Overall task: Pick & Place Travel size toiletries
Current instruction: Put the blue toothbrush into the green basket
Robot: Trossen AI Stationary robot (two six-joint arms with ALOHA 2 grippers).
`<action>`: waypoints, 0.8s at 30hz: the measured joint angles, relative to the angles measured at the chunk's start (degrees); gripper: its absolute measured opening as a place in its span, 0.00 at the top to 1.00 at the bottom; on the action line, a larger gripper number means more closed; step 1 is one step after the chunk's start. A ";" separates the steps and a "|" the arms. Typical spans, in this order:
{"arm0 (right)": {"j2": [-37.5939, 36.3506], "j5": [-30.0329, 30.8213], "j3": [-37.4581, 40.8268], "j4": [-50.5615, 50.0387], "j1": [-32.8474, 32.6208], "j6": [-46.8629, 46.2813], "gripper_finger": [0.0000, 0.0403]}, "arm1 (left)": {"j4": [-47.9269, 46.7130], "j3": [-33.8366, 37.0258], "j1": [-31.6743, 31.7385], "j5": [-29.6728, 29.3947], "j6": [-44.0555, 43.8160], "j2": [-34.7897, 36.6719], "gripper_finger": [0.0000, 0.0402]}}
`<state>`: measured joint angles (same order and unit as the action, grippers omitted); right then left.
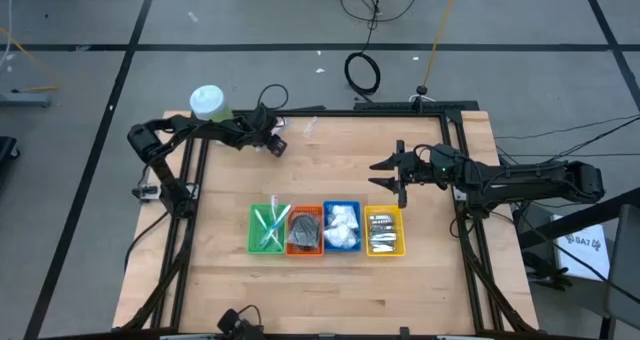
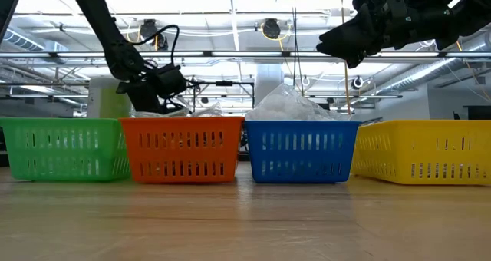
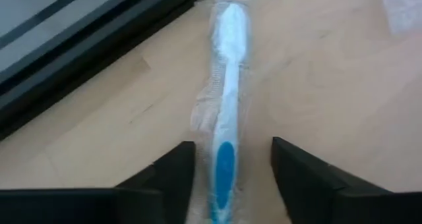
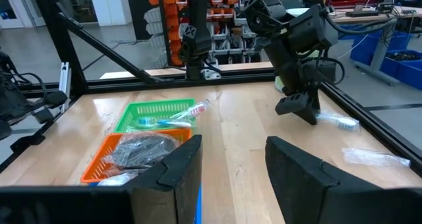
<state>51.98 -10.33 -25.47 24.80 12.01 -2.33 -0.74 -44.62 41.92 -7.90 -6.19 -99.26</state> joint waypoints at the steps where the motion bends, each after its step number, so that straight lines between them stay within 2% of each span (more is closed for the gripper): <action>1: -0.01 0.00 0.01 0.00 0.00 0.00 0.61 | -0.22 0.00 -0.01 0.40 -0.10 0.00 0.54; 4: -0.01 0.00 0.01 0.02 0.00 0.00 0.62 | -1.65 0.00 -0.03 1.09 -0.93 0.29 0.67; 11: -0.01 0.00 0.01 -0.02 0.00 -0.01 0.62 | -2.63 0.19 -0.16 6.71 -4.79 1.91 0.95; 18: -0.01 0.00 0.01 -0.04 0.00 -0.02 0.62 | -2.99 0.17 -3.47 7.19 -9.37 11.76 0.95; 21: -0.01 -0.02 0.01 -0.04 0.00 -0.02 0.62 | -3.41 0.15 -6.94 7.75 -11.42 19.01 0.98; 24: 0.01 -0.02 0.01 -0.26 0.00 -0.02 0.62 | -4.19 0.15 -12.14 7.69 -13.74 26.27 0.97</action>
<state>51.99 -10.35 -25.45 24.54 12.01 -2.35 -4.93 -44.47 29.78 -0.21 -19.93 -72.99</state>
